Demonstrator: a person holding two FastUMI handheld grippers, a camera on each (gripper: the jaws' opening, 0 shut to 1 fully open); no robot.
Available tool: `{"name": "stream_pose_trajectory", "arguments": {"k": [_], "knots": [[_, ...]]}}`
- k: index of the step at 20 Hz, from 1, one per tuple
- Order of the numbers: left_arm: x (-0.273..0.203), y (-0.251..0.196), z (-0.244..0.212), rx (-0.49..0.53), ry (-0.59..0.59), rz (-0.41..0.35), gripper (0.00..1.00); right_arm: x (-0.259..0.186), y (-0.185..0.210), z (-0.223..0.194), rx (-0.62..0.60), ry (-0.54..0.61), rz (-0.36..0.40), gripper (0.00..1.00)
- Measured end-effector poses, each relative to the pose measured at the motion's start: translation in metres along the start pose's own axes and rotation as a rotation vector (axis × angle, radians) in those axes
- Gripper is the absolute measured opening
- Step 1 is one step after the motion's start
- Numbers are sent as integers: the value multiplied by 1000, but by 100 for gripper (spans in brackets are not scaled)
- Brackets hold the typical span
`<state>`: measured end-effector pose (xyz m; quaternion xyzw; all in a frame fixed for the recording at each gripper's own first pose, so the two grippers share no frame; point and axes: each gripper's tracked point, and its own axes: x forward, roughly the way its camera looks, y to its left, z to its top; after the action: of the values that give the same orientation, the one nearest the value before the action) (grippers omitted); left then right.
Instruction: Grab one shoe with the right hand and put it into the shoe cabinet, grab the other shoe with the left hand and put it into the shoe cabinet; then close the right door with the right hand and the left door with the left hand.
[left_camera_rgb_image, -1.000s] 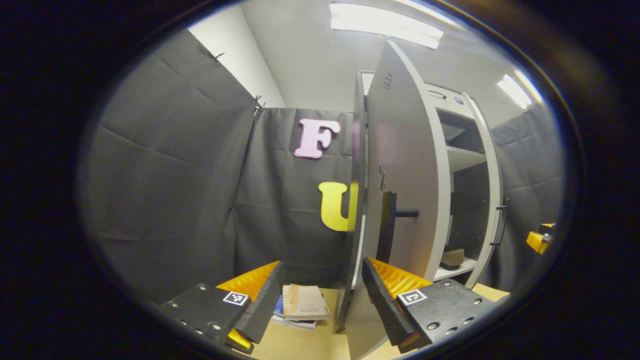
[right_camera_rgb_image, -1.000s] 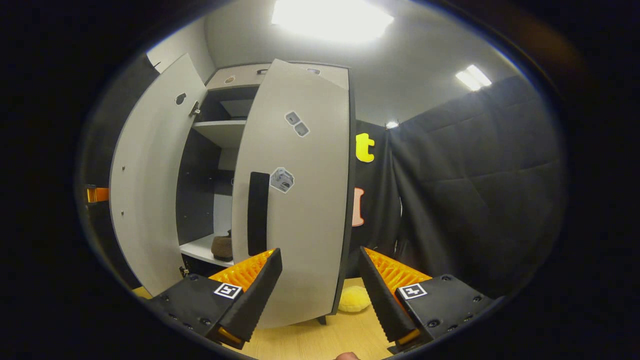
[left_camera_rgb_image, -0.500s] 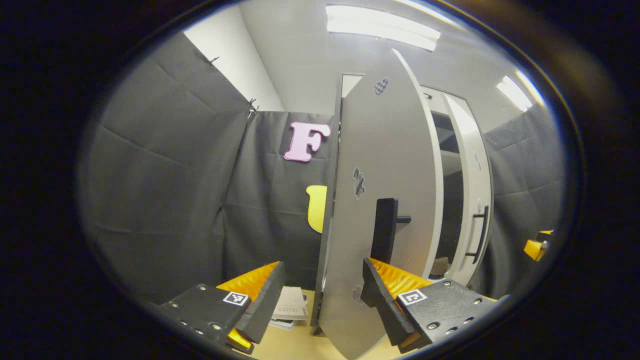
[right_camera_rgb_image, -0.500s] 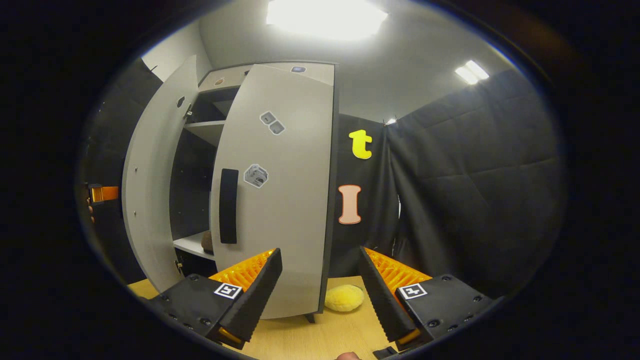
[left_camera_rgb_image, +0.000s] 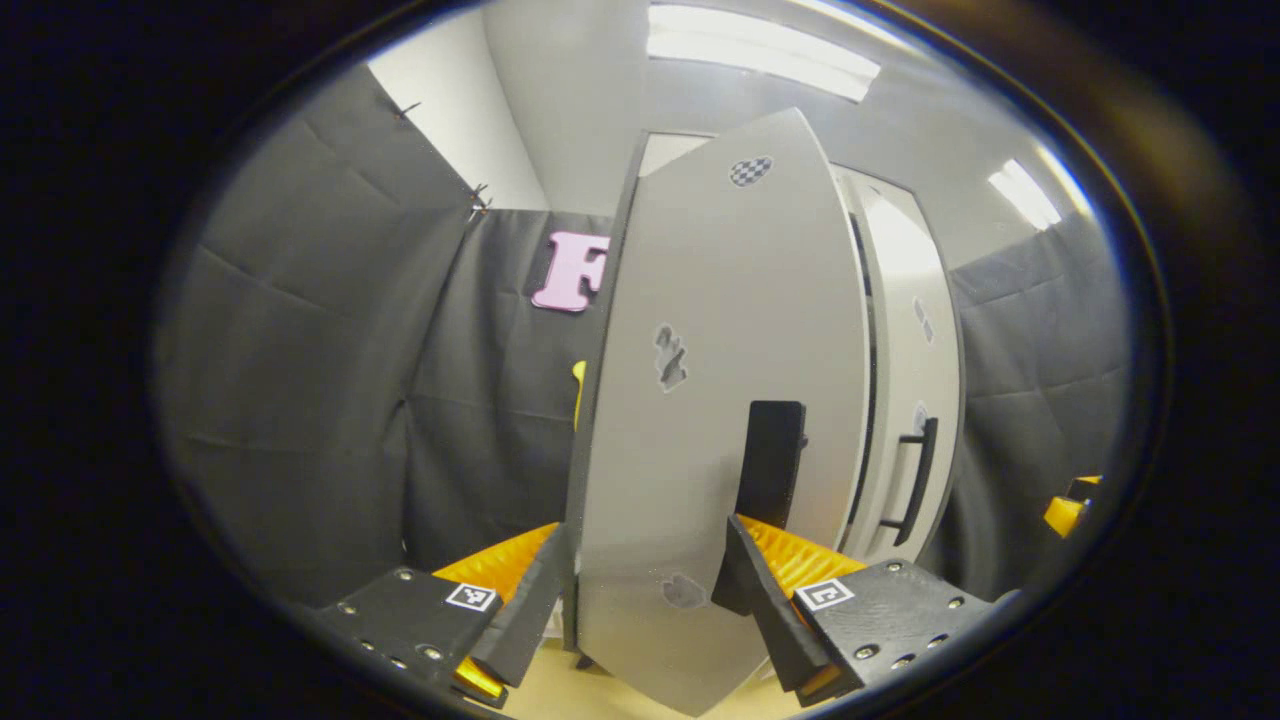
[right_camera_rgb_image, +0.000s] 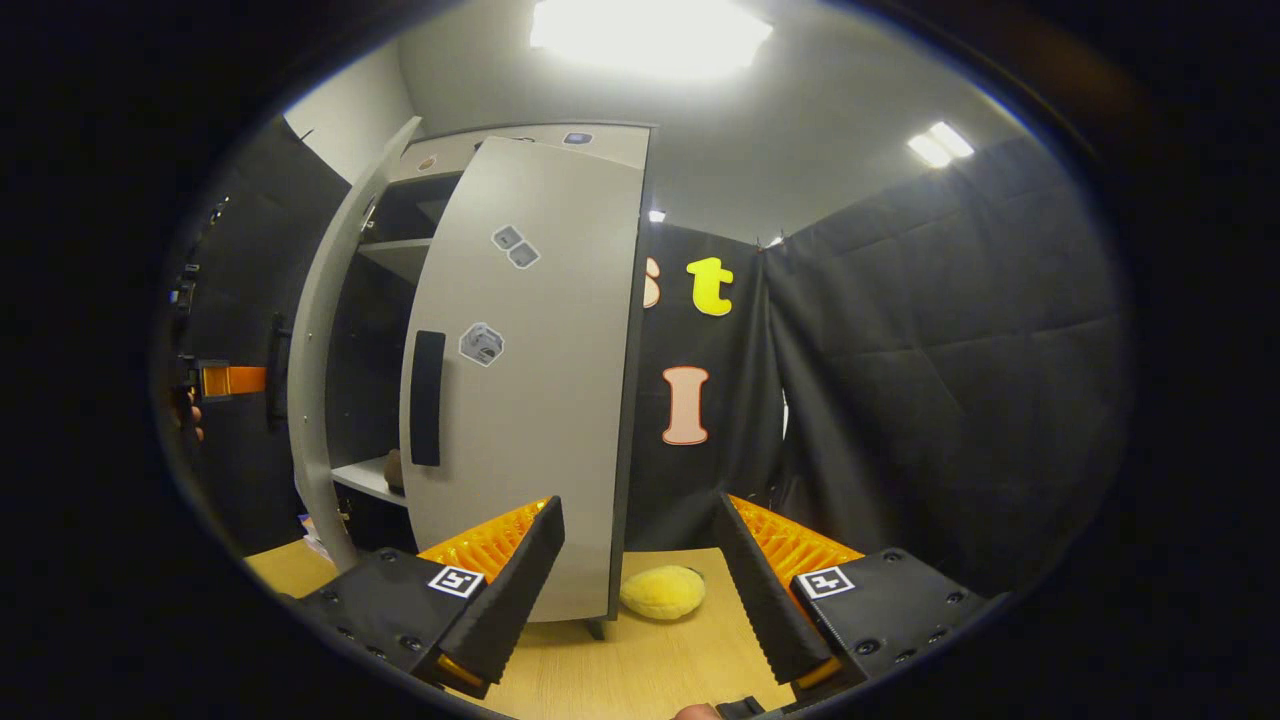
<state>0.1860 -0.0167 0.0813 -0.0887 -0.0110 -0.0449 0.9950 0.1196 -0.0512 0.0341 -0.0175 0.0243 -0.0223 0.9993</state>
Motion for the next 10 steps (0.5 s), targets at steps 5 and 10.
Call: {"name": "stream_pose_trajectory", "arguments": {"k": [5,10], "knots": [[31,-34,-11,20,6,-29,97,-6,-13,-8,9,17,-14,98],[28,-41,-12,52,2,-14,97,0,-9,-11,19,28,22,98]]}}
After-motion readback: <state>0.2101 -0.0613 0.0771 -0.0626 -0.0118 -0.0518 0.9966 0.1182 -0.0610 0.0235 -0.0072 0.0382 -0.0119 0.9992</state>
